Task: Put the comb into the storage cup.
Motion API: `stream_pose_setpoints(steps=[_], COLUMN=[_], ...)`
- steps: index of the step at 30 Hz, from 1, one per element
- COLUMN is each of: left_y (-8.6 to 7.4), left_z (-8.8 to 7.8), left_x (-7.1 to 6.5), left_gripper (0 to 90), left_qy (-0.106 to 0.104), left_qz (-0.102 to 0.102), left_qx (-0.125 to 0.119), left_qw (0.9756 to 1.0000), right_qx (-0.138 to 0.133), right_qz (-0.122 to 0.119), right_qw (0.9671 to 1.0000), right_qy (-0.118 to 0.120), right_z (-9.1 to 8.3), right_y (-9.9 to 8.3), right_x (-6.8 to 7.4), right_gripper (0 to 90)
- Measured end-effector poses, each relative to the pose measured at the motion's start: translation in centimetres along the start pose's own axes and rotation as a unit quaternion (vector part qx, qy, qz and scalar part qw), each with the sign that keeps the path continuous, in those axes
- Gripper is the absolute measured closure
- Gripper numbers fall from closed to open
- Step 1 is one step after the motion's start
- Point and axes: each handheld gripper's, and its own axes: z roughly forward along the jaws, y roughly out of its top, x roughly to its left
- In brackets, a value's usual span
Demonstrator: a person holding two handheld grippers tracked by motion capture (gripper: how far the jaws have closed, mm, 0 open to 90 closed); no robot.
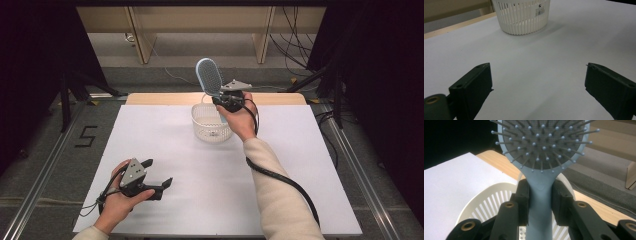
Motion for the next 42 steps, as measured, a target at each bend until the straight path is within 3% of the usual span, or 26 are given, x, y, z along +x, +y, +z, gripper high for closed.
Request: stream_pose_setpoints(steps=[42], left_y=[0.0], left_z=[0.0], left_x=[0.0], left_gripper=[7.0], left_qy=[-0.001], left_qz=[0.000], left_qx=[0.001], left_qw=[1.0000], right_qx=[0.018], right_qz=[-0.001], right_qw=[0.9998], right_qy=[0.007], right_z=[0.6], right_y=[-1.2], right_x=[0.1], right_gripper=[70.2])
